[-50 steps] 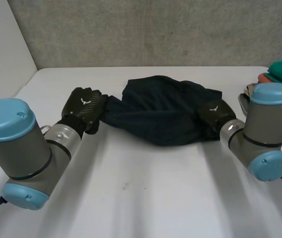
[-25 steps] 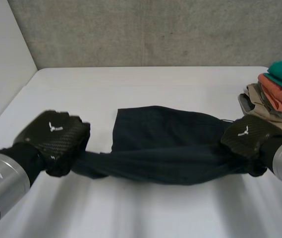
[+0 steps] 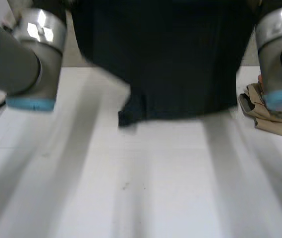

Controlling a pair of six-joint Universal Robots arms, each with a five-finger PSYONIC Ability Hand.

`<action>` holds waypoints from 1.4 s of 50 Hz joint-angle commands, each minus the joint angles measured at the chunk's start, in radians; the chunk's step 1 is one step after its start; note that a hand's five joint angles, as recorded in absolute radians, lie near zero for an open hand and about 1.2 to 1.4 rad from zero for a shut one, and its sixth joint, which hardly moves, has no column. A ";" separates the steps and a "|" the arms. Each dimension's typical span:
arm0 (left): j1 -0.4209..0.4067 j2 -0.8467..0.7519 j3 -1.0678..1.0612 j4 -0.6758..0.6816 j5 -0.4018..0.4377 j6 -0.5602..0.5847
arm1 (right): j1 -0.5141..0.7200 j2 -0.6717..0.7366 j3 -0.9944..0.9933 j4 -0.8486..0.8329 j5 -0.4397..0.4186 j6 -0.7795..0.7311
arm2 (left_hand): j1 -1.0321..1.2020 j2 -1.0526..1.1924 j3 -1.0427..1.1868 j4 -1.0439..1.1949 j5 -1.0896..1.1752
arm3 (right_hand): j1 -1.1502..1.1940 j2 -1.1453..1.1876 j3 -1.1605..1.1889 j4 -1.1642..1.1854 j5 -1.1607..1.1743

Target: Fold the laundry.

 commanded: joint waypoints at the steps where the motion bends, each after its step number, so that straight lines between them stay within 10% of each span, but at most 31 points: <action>1: 0.023 0.030 0.038 0.203 0.001 -0.052 | 0.030 0.027 -0.035 -0.293 -0.024 0.021 | 0.259 0.198 0.200 0.195 0.219 | 0.287 0.220 0.205 0.196 0.243; 24: -0.002 -0.051 -0.542 0.032 0.001 -0.070 | 0.068 0.302 0.259 0.032 -0.059 0.007 | 0.259 0.198 0.200 0.195 0.219 | 0.287 0.220 0.205 0.196 0.243; 48: -0.175 0.400 -0.731 -1.130 0.006 0.019 | 0.020 -0.367 0.824 0.790 -0.081 -0.349 | 0.259 0.198 0.200 0.195 0.219 | 0.287 0.220 0.205 0.196 0.243; 57: -0.166 0.261 -0.590 -0.819 -0.002 0.123 | -0.009 -0.315 0.741 0.642 -0.155 -0.286 | 0.259 0.198 0.200 0.195 0.219 | 0.287 0.220 0.205 0.196 0.243; 70: -0.037 -0.202 -0.137 -0.145 0.003 0.119 | 0.007 0.115 0.330 0.133 0.009 -0.168 | 0.259 0.198 0.200 0.195 0.219 | 0.287 0.220 0.205 0.196 0.243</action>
